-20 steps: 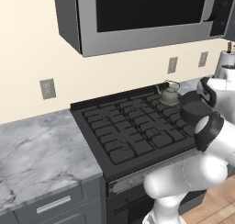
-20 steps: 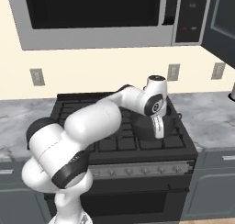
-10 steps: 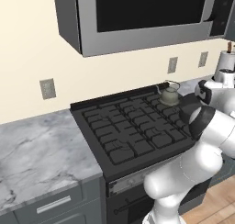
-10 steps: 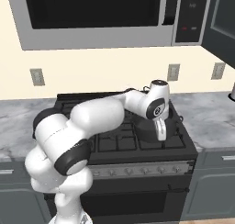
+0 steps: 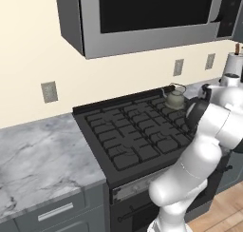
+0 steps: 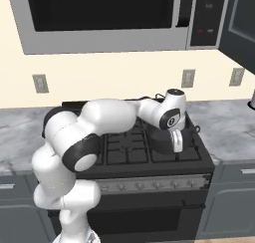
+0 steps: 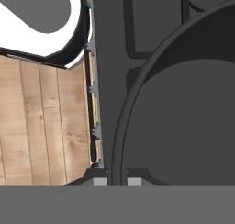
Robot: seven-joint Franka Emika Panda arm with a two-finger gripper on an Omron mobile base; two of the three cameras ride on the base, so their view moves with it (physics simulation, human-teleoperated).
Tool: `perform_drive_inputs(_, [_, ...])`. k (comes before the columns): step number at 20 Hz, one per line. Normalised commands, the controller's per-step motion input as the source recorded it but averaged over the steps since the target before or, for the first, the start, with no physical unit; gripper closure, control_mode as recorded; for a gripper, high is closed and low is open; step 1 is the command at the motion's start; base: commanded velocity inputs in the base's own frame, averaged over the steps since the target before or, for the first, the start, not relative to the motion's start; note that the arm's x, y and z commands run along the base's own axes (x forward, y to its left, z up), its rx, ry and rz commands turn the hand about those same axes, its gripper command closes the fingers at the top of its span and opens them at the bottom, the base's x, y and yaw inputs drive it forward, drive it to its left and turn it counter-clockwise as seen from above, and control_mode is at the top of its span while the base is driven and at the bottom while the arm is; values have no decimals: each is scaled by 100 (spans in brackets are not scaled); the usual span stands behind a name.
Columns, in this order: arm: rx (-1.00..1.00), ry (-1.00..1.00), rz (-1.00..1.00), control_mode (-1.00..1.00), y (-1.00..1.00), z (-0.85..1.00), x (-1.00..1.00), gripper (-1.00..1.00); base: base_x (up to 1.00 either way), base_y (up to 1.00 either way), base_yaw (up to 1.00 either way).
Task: Pick the kettle from the cabinet and place it on a stove burner. Then pick the pot from the counter and place it on another stove burner. Finally, turn both burners on.
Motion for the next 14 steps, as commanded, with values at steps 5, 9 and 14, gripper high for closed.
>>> perform_drive_inputs(5, [0, 0, 0, -100, -15, -12, 31, 100, 0, 0, 0])
perform_drive_inputs(9, [0, 0, 0, -100, -13, -15, 29, 100, 0, 0, 0])
perform_drive_inputs(14, [0, 2, 0, -100, -10, -20, 24, 100, 0, 0, 0])
